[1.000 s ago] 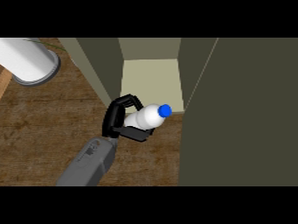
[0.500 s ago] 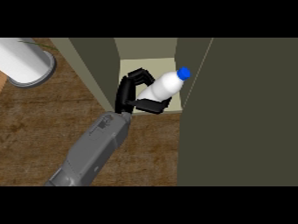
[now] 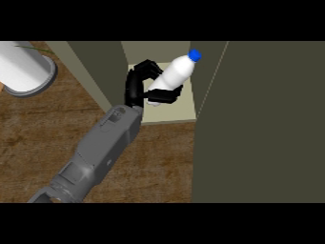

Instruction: Pick up the bottled water, place it into the cabinet and close the cabinet

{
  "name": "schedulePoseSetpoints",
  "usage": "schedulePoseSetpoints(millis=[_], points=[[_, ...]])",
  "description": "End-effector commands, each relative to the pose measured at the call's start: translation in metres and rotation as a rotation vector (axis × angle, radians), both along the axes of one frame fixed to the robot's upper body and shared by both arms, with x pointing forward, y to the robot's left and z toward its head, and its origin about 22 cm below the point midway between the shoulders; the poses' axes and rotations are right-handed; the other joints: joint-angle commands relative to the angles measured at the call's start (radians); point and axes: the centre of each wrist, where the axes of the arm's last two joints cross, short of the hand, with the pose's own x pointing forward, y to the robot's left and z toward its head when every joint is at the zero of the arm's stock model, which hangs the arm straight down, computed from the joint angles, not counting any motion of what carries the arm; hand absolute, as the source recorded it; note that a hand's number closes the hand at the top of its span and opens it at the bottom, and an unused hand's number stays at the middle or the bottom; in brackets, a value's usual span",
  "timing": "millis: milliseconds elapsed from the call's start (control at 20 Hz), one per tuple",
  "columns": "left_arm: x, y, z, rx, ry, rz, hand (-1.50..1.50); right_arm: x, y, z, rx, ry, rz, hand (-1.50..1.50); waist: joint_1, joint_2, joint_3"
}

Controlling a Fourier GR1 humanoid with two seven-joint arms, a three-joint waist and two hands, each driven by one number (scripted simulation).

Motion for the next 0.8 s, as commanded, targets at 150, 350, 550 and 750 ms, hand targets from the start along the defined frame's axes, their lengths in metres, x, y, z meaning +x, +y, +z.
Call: schedulePoseSetpoints(millis=[150, 350, 550, 750], points=[[0.017, 0.014, 0.003, 0.319, -0.047, 0.19, 1.5, 0.001, 0.003, 0.015, 0.074, -0.029, 0.016, -1.5, -0.008, 0.005, 0.001], [0.023, 0.007, 0.01, 0.349, -0.025, 0.215, -1.5, 0.007, -0.003, 0.012, 0.069, -0.03, 0.005, -1.5, -0.008, 0.017, 0.0], [0.023, 0.009, 0.009, 0.371, -0.069, 0.269, -1.5, 0.001, -0.001, 0.028, 0.083, -0.038, 0.051, -1.5, -0.024, 0.015, -0.001], [0.034, 0.009, 0.031, 0.279, -0.154, 0.183, -1.5, 0.002, -0.003, 0.021, 0.062, -0.043, 0.06, -1.5, -0.021, 0.019, -0.002]])
